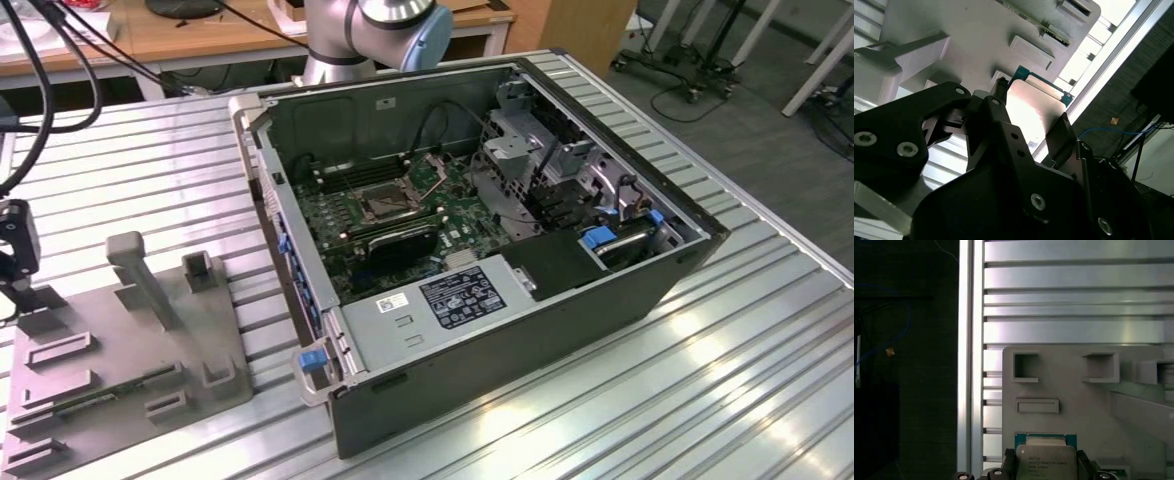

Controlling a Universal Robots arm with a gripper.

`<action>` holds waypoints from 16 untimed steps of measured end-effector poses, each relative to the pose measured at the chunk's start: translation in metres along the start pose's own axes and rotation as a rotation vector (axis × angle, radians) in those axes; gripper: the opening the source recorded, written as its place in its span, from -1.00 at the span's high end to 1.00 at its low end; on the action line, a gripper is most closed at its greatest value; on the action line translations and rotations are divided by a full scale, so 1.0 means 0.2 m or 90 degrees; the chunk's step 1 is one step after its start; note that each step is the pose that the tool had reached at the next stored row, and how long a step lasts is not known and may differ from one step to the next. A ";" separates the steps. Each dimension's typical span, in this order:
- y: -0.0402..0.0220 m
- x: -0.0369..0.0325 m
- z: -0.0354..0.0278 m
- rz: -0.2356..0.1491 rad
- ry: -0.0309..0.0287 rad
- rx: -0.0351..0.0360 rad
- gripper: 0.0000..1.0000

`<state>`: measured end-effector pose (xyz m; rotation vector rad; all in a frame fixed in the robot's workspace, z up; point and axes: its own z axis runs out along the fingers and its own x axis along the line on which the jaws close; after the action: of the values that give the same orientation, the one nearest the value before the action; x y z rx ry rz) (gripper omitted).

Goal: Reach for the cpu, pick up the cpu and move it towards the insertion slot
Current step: 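Pick up the cpu and move it towards the insertion slot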

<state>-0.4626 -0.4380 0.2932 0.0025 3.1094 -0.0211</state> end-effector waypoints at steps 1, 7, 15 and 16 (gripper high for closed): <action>0.000 0.000 -0.002 0.000 -0.0001 0.0000 -0.09; 0.000 -0.001 -0.016 0.000 -0.0002 0.0000 -0.09; -0.001 -0.001 -0.036 0.000 -0.0006 0.0000 -0.09; -0.001 -0.001 -0.039 0.000 -0.0006 0.0000 -0.09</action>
<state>-0.4627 -0.4380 0.3009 0.0025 3.1085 -0.0211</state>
